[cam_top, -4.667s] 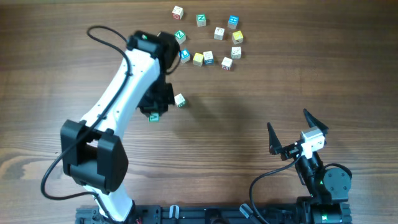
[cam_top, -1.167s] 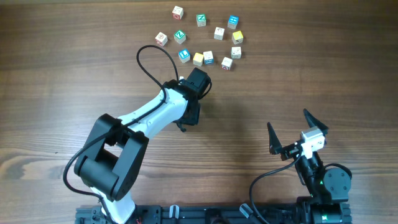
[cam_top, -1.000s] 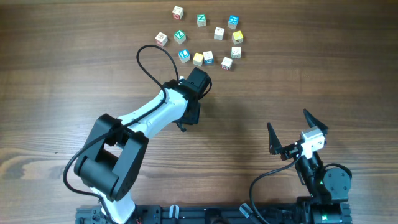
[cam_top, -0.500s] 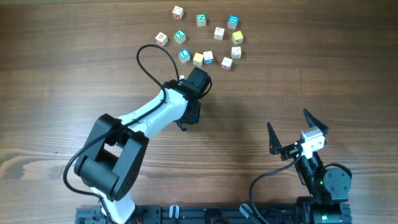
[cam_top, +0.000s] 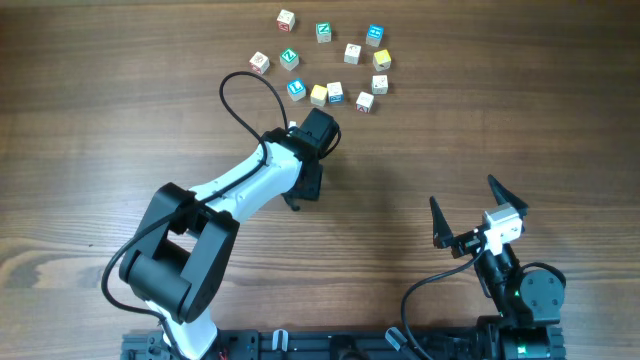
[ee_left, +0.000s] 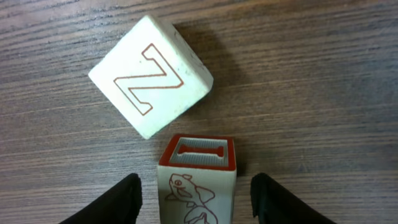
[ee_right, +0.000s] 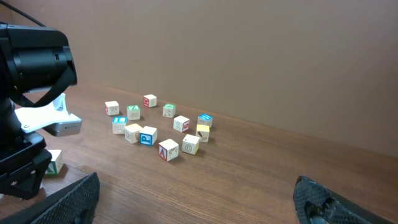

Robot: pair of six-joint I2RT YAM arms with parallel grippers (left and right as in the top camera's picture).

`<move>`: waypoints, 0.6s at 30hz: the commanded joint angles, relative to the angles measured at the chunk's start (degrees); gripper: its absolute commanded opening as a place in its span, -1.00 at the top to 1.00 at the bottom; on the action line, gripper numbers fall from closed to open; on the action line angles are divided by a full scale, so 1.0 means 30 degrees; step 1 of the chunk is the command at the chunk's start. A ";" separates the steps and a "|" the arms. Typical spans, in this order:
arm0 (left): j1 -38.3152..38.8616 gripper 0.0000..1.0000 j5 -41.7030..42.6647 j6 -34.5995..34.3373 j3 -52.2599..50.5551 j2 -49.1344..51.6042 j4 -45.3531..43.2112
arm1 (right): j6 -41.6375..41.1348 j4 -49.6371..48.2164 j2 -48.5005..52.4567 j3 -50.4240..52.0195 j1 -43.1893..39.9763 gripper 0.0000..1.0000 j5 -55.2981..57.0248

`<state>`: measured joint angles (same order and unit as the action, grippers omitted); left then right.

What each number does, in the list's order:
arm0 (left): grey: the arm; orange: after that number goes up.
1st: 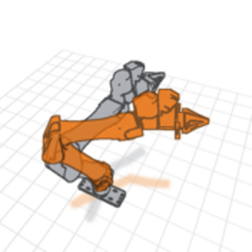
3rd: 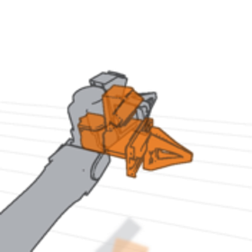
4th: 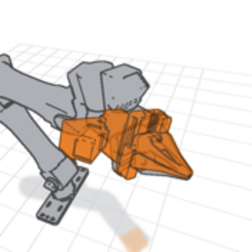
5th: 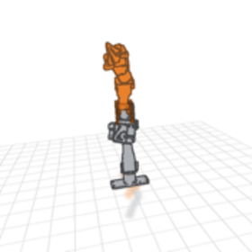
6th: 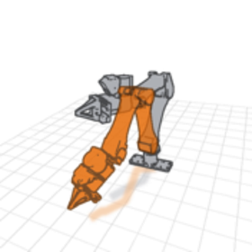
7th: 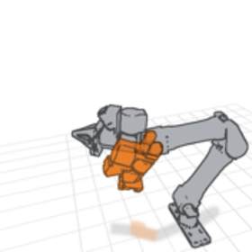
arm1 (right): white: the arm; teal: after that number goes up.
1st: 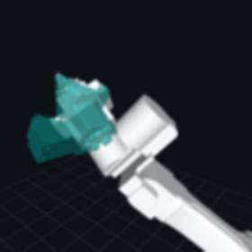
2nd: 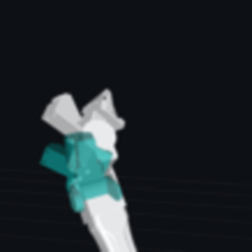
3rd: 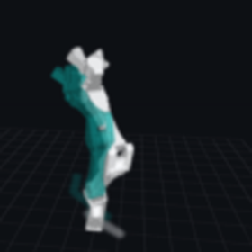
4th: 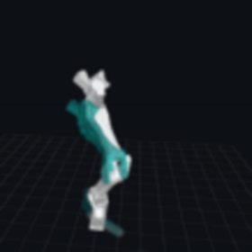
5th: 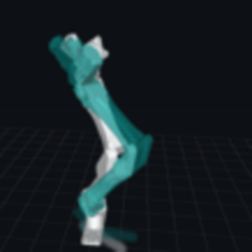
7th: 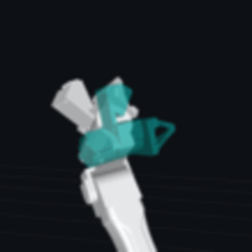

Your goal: Form a circle

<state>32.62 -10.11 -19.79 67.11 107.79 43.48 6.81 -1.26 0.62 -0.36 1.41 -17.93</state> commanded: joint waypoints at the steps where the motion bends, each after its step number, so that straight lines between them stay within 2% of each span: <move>1: 0.0036 -0.33 0.0073 0.0036 -0.0182 0.0291 0.0240 | 0.0197 -0.0051 -0.0117 0.0022 0.0044 -0.99 0.0051; 7: -0.0583 -0.42 -0.0313 0.0117 0.2069 -0.1406 0.2025 | 0.0197 -0.0051 -0.0117 0.0022 0.0044 -0.99 0.0051; 11: -0.1683 -0.48 -0.0284 -0.0131 0.3752 -0.3657 0.1581 | 0.0204 -0.0051 -0.0117 0.0022 0.0044 -1.00 0.0051; 14: -0.2871 -0.49 -0.0291 -0.1166 0.3854 -0.4736 0.0532 | 0.0197 -0.0051 -0.0117 0.0022 0.0044 -0.99 0.0051; 16: -0.3854 -0.40 -0.0291 -0.1778 0.3847 -0.4728 -0.0175 | 0.0197 -0.0051 -0.0117 0.0022 0.0044 -0.99 0.0051; 18: -0.4728 -0.08 -0.0291 -0.2069 0.3847 -0.4452 -0.0794 | 0.0204 -0.0051 -0.0117 0.0022 0.0044 -0.99 0.0051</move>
<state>22.24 -10.09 -23.27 78.35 93.43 42.94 6.81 -1.26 0.62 -0.36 1.41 -17.93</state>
